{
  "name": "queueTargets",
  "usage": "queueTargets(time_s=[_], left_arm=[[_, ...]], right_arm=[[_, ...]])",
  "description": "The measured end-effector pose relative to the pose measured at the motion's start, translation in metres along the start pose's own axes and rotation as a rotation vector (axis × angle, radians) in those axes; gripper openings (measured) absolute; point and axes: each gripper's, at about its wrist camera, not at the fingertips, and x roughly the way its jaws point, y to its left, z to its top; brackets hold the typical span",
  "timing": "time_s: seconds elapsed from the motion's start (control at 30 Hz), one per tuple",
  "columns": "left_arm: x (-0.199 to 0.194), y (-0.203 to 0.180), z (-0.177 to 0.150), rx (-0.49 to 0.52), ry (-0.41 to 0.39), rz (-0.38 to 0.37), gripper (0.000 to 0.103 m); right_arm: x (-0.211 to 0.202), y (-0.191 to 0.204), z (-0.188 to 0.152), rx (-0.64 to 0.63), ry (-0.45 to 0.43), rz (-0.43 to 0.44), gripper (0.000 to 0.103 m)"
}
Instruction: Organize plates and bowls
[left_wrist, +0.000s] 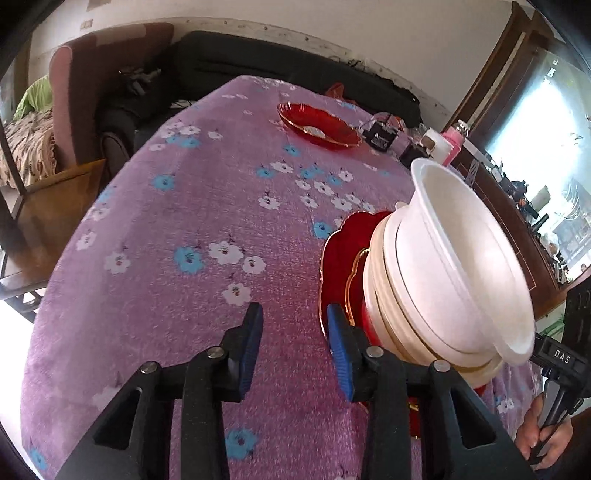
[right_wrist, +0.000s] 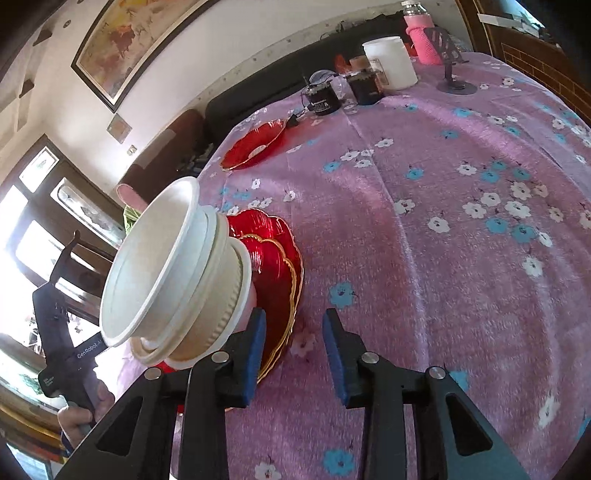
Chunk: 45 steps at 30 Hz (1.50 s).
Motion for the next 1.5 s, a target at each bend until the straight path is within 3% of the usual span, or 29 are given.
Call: queueTargets(time_s=[0.13, 0.37, 0.57, 0.83, 1.07, 1.5], left_arm=[[0.012, -0.005, 0.003, 0.019, 0.019, 0.0, 0.025], [0.025, -0.019, 0.004, 0.057, 0.031, 0.001, 0.008], [0.027, -0.038, -0.001, 0.12, 0.007, 0.07, 0.008], [0.037, -0.064, -0.004, 0.139, 0.024, 0.051, 0.008], [0.054, -0.106, -0.003, 0.182, 0.036, 0.042, 0.009], [0.073, -0.164, -0.001, 0.268, 0.016, 0.079, 0.011]], right_arm=[[0.011, -0.004, 0.004, 0.013, 0.019, -0.003, 0.016], [0.019, -0.002, 0.008, 0.005, 0.018, 0.001, 0.008], [0.016, -0.003, 0.009, 0.001, 0.009, -0.009, 0.008], [-0.001, -0.018, 0.013, 0.006, -0.02, -0.049, 0.008], [-0.022, -0.055, 0.02, 0.058, -0.061, -0.078, 0.008], [-0.044, -0.101, 0.021, 0.113, -0.108, -0.112, 0.008]])
